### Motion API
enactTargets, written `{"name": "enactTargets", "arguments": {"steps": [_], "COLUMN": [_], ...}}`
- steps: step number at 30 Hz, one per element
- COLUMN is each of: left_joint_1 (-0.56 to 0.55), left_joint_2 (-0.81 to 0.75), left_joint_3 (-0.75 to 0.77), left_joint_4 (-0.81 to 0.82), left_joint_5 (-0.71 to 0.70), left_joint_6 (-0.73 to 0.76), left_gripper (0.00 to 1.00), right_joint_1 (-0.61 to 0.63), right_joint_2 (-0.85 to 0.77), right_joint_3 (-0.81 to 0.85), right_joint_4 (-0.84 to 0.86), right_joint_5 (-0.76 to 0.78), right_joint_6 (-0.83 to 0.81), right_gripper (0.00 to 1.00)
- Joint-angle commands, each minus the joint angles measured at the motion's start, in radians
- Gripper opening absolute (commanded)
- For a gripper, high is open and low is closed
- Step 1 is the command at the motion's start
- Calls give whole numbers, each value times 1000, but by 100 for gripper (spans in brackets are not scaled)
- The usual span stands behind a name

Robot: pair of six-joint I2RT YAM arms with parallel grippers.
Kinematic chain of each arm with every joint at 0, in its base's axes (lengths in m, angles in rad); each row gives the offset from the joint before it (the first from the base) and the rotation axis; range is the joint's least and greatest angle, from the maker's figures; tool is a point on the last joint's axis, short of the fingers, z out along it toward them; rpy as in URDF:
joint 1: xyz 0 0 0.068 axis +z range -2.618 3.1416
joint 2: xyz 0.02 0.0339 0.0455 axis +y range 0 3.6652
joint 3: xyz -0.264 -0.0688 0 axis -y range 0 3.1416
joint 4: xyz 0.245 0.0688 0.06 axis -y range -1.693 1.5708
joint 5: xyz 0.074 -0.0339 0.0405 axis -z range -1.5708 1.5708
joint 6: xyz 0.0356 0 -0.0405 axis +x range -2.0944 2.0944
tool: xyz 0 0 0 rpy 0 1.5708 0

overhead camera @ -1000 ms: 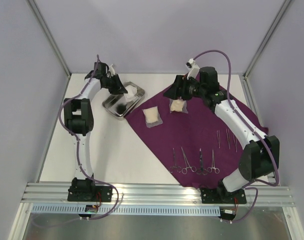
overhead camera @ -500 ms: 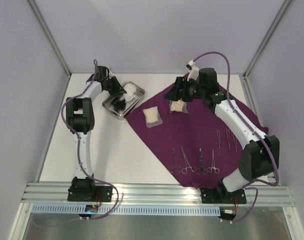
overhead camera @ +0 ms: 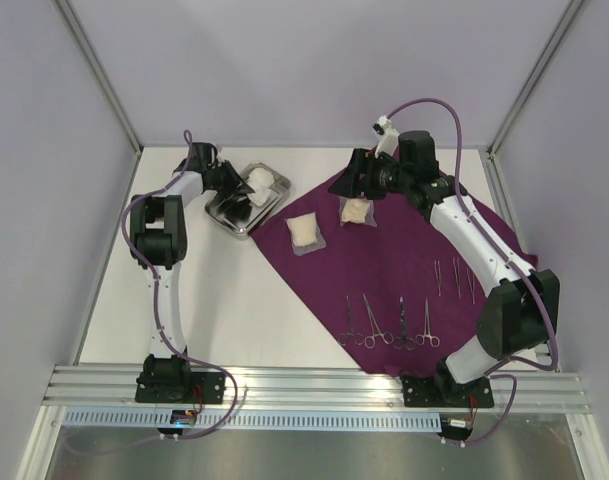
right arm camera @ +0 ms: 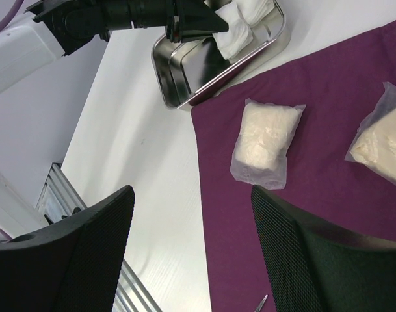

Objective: Prepare the surgical pack

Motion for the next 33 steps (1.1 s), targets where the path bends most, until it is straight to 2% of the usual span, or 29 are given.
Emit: {"name": "enactTargets", "arguments": {"steps": [1, 10, 18, 22, 29, 33], "left_joint_1": [21, 52, 52, 52, 52, 52], "left_joint_2": [-55, -64, -49, -52, -32, -24], "left_joint_3": [-7, 27, 15, 61, 130, 116], "left_joint_4": [3, -28, 13, -43, -164, -177], "left_joint_5": [-22, -63, -7, -1, -119, -125], "left_joint_6": [-2, 31, -23, -26, 54, 55], "left_gripper": [0, 0, 0, 0, 19, 22], "right_joint_1": [4, 4, 4, 4, 4, 4], "right_joint_2": [4, 4, 25, 35, 39, 38], "right_joint_3": [56, 50, 93, 109, 113, 113], "right_joint_4": [-26, -22, -51, -63, -57, -56], "right_joint_5": [-16, -13, -19, -19, -33, -33], "right_joint_6": [-6, -5, -16, -25, -23, -25], "right_gripper": [75, 75, 74, 74, 74, 74]}}
